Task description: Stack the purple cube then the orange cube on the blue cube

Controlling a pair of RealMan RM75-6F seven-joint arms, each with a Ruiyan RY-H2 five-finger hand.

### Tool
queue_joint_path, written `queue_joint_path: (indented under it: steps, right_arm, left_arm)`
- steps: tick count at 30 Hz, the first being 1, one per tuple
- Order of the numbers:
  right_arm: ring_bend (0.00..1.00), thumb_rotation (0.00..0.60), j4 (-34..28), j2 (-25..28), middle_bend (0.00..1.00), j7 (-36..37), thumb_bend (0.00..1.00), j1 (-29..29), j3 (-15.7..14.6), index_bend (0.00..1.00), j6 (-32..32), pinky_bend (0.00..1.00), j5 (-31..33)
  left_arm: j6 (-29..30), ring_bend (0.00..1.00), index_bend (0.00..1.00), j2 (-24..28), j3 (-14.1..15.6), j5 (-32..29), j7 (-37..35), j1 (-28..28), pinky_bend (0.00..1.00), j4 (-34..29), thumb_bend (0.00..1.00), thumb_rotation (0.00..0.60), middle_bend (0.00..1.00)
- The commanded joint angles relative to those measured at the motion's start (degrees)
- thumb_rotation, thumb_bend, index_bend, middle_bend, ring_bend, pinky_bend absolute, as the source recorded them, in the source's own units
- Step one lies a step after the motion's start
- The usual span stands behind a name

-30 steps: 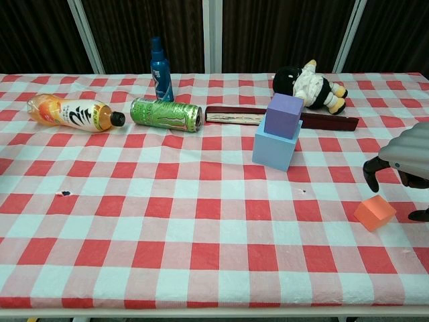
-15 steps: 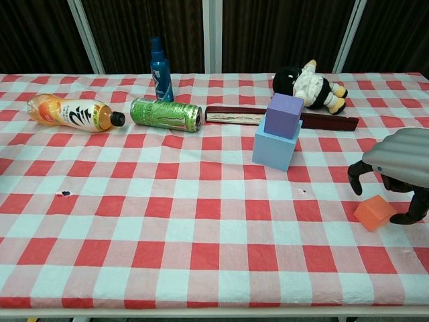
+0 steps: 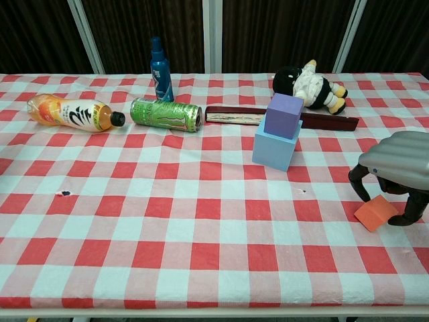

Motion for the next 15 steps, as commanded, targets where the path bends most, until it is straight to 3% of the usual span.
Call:
queue_joint_path:
  steps: [1, 7, 15]
  right_arm:
    - [1.0, 0.6, -0.1, 0.1, 1.0, 0.2, 0.09, 0.0, 0.1, 0.55, 0.2, 1.0, -0.2]
    - [1.0, 0.6, -2.6, 1.9, 1.0, 0.4, 0.09, 0.3, 1.1, 0.56, 1.3, 1.0, -0.1]
    - [1.0, 0.6, -17.3, 11.7, 1.0, -1.6, 0.11, 2.8, 7.6, 0.58, 7.2, 1.0, 7.5]
  left_arm:
    - [0.1, 0.08, 0.16, 0.0, 0.0, 0.0, -0.1, 0.0, 0.21, 0.0, 0.0, 0.6, 0.11]
    - [0.2, 0.08, 0.16, 0.0, 0.0, 0.1, -0.4, 0.0, 0.21, 0.2, 0.0, 0.6, 0.11]
    - [0.1, 0.08, 0.16, -0.1, 0.2, 0.4, -0.5, 0.0, 0.21, -0.1, 0.0, 0.6, 0.11]
